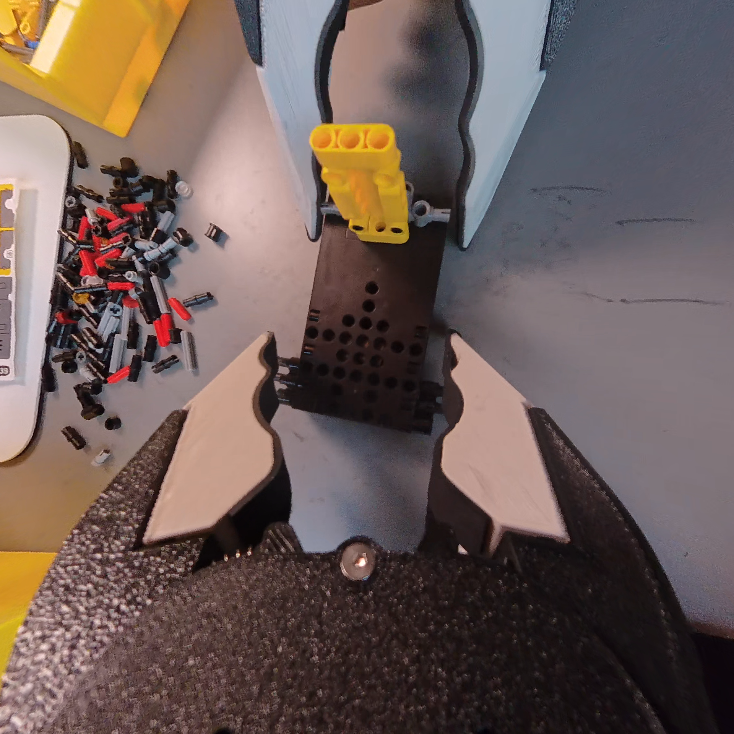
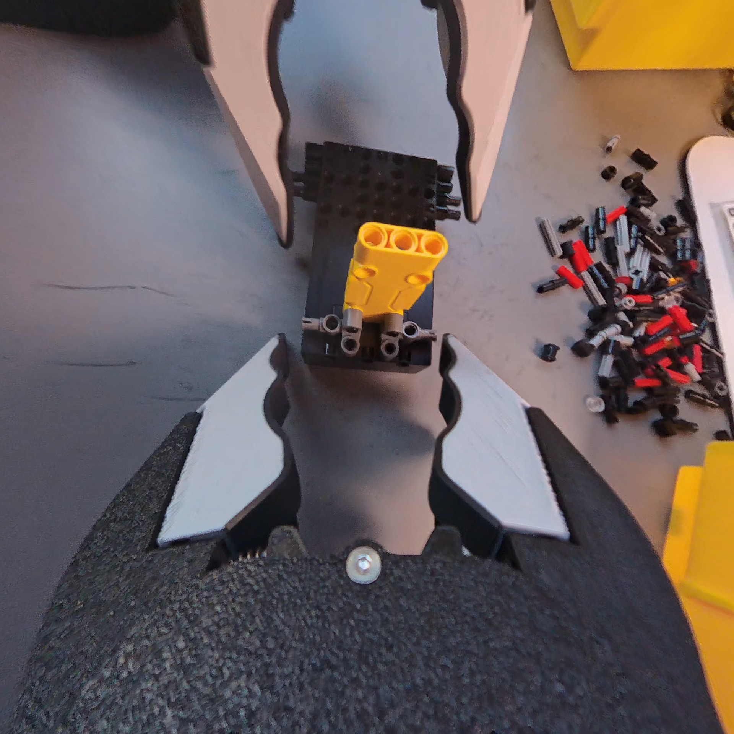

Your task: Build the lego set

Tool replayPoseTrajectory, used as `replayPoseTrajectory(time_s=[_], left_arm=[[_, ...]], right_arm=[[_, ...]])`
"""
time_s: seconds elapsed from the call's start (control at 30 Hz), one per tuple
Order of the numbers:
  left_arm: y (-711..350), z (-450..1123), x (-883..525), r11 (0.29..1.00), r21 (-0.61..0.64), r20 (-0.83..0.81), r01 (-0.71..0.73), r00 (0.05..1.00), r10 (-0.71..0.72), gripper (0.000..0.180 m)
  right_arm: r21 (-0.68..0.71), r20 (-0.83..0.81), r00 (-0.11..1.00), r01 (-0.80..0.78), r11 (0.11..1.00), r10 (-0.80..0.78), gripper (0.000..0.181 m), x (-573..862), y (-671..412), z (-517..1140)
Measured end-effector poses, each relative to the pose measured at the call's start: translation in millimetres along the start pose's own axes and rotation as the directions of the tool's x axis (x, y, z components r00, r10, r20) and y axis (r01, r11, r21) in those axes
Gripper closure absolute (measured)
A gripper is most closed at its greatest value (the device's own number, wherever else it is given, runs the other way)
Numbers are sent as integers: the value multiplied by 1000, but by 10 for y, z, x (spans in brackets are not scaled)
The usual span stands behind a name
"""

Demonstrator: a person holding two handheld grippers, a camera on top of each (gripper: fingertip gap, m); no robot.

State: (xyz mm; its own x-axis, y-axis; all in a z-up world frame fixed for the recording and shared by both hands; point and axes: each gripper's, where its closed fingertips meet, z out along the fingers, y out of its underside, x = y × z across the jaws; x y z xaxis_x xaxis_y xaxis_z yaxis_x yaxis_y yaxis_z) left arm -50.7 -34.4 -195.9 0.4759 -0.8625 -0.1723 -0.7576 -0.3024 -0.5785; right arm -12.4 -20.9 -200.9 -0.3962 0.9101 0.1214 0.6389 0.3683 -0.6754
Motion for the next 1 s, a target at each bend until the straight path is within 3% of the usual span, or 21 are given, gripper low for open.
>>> replayPoseTrajectory(time_s=[0.03,0.1,0.27,0.37,0.47,0.73,0.9,1.0], left_arm=[[18,33,5,1000,-7,-11,8,1000,-8,105],[12,46,51,999,13,-56,37,998,-36,116],[-56,-50,111,966,93,-211,239,953,-216,116],[-68,-99,73,915,118,-292,385,894,-339,117],[-63,-122,34,887,137,-318,441,868,-382,117],[-56,-41,-40,920,153,-161,361,928,-337,117],[8,6,-43,963,112,3,246,969,-247,117],[35,17,-38,974,92,54,209,975,-214,117]], right_arm=[[29,19,1000,1,1000,-2,117,-2,-39,3],[38,68,998,-15,999,12,117,-12,-43,2],[97,253,957,-170,981,141,118,-52,-123,-70],[150,208,973,-130,980,97,119,48,-164,-113],[186,134,991,-25,982,0,116,87,-193,-189],[234,39,994,87,968,-99,126,123,-207,-174],[278,99,994,17,960,-47,129,135,-235,-305],[353,49,999,-14,935,-4,135,308,-399,-529]])
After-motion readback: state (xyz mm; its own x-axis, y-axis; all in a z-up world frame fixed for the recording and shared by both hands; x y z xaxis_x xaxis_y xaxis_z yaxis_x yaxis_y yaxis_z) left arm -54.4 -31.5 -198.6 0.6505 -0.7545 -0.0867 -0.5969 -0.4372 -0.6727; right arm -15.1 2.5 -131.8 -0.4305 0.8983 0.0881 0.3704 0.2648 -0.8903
